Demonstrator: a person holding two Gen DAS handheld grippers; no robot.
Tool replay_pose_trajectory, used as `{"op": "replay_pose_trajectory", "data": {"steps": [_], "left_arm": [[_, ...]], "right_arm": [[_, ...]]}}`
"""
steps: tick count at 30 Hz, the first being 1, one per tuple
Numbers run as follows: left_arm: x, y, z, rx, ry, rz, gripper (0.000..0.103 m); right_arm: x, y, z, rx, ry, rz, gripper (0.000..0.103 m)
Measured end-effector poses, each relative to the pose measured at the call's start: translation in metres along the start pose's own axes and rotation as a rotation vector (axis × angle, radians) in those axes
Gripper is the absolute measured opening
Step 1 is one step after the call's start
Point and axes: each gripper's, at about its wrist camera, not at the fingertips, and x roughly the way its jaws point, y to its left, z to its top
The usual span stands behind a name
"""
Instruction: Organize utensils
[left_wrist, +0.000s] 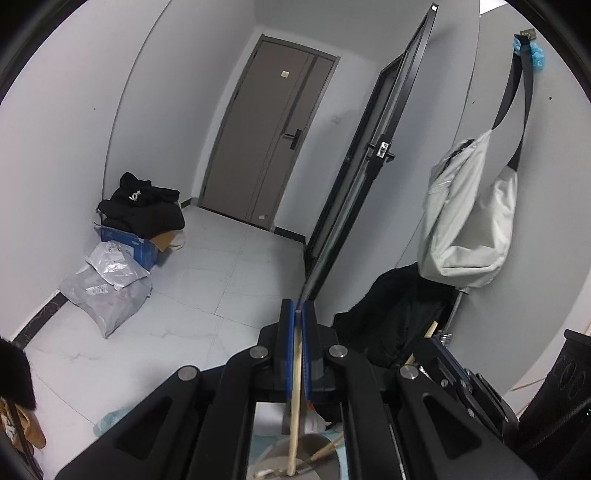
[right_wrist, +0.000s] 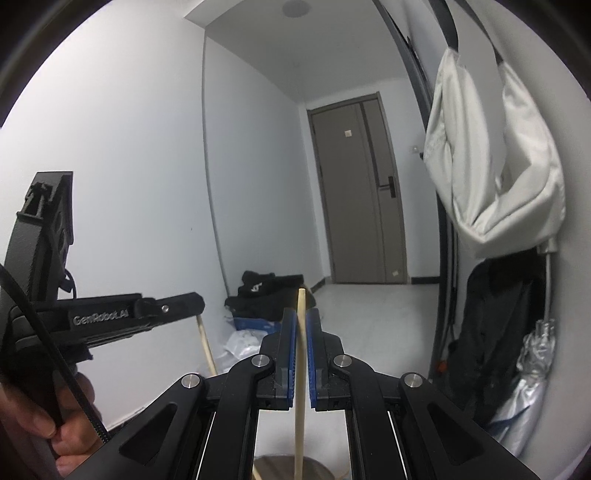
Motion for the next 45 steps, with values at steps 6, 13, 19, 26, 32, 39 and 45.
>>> {"op": "replay_pose_trajectory", "data": {"steps": [6,13,19,26,32,39,45], "left_arm": [[0.017,0.003,-0.011,-0.001,0.024,0.034,0.000],[0.024,0.001,-0.025,0.024,0.027,0.033,0.000],[0.026,-0.004,-0.027,0.040,0.052,0.009,0.000],[0.031,-0.010,-0.036,0.096,0.113,-0.015,0.001],[0.034,-0.007,-0.042,0.096,0.221,0.020,0.001],[0.020,-0.002,-0.046,0.057,0.280,0.057,0.033],[-0.015,-0.007,-0.047,0.092,0.225,0.136,0.055]], "right_arm": [[0.017,-0.003,-0.021,0.005,0.030,0.004,0.004],[0.022,-0.007,-0.039,-0.007,0.068,0.009,0.004],[0.021,-0.007,-0.050,-0.025,0.109,0.029,0.005],[0.019,-0.007,-0.062,-0.037,0.160,0.049,0.005],[0.016,-0.005,-0.076,-0.041,0.249,0.070,0.007],[0.003,-0.011,-0.079,0.039,0.288,0.055,0.017],[-0.030,-0.016,-0.070,0.100,0.261,0.026,0.022]]}}
